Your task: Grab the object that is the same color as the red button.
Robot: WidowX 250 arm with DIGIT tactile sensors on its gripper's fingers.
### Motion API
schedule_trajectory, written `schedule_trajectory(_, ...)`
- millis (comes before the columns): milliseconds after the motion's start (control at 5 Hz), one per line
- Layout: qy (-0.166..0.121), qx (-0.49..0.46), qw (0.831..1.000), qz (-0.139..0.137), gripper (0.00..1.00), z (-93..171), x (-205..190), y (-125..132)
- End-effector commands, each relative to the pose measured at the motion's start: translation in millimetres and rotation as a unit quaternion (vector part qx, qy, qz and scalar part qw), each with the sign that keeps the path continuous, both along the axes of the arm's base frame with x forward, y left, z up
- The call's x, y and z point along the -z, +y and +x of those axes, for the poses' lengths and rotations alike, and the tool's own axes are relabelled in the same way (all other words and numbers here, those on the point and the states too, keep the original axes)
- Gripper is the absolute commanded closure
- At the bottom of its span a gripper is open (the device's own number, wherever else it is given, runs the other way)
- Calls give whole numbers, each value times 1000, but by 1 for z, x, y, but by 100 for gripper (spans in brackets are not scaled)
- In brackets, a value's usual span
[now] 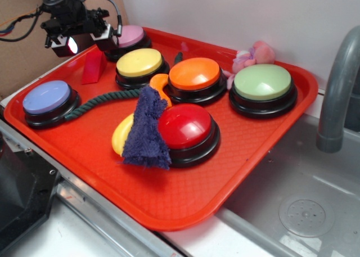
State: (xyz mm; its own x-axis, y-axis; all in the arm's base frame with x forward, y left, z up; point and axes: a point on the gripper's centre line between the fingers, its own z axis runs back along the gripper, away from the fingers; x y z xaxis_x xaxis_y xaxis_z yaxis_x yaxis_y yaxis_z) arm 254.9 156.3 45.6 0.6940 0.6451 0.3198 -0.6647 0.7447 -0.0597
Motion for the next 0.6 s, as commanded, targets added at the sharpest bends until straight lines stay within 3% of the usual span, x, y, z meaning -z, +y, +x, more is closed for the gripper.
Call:
schedule_trajectory(0,-5,-2,1000,-7,0,-2,0,16)
schedule_trajectory(400,5,7,1000,-6,0,1,10,12)
